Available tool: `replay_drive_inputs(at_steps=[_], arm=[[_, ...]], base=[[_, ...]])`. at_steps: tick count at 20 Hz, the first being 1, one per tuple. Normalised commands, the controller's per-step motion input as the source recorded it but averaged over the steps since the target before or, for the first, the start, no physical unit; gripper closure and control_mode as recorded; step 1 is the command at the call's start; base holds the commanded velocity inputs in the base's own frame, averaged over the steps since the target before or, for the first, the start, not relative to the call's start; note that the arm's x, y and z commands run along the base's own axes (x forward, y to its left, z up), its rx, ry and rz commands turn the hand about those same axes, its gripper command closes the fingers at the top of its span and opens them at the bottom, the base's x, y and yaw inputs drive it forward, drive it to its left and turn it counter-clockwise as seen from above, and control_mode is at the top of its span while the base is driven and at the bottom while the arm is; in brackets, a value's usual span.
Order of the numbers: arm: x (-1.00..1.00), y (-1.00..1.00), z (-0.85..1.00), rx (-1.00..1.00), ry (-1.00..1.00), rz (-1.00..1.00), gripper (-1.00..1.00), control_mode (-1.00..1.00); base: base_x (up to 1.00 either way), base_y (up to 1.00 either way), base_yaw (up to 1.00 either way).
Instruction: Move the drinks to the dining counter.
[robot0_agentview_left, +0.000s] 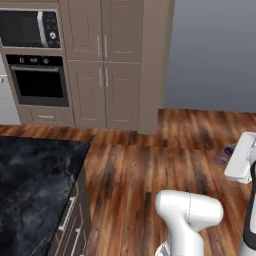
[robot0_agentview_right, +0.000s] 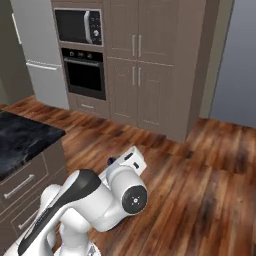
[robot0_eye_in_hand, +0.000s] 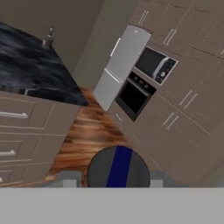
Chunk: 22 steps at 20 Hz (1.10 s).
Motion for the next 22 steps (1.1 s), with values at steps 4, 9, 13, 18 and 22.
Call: replay_drive_inputs(at_steps=[4, 9, 13, 18, 22], arm=[[0.00, 0.00, 0.00, 0.00, 0.00, 0.00, 1.00, 1.00], [0.00, 0.00, 0.00, 0.00, 0.00, 0.00, 1.00, 1.00], [0.00, 0.00, 0.00, 0.00, 0.00, 0.00, 1.00, 1.00], [0.00, 0.00, 0.00, 0.00, 0.00, 0.00, 1.00, 1.00], [0.00, 0.00, 0.00, 0.00, 0.00, 0.00, 1.00, 1.00]], base=[[0.35, 0.01, 0.44], [0.37, 0.00, 0.43], [0.49, 0.00, 0.42], [0.45, 0.00, 0.38], [0.42, -0.03, 0.35]])
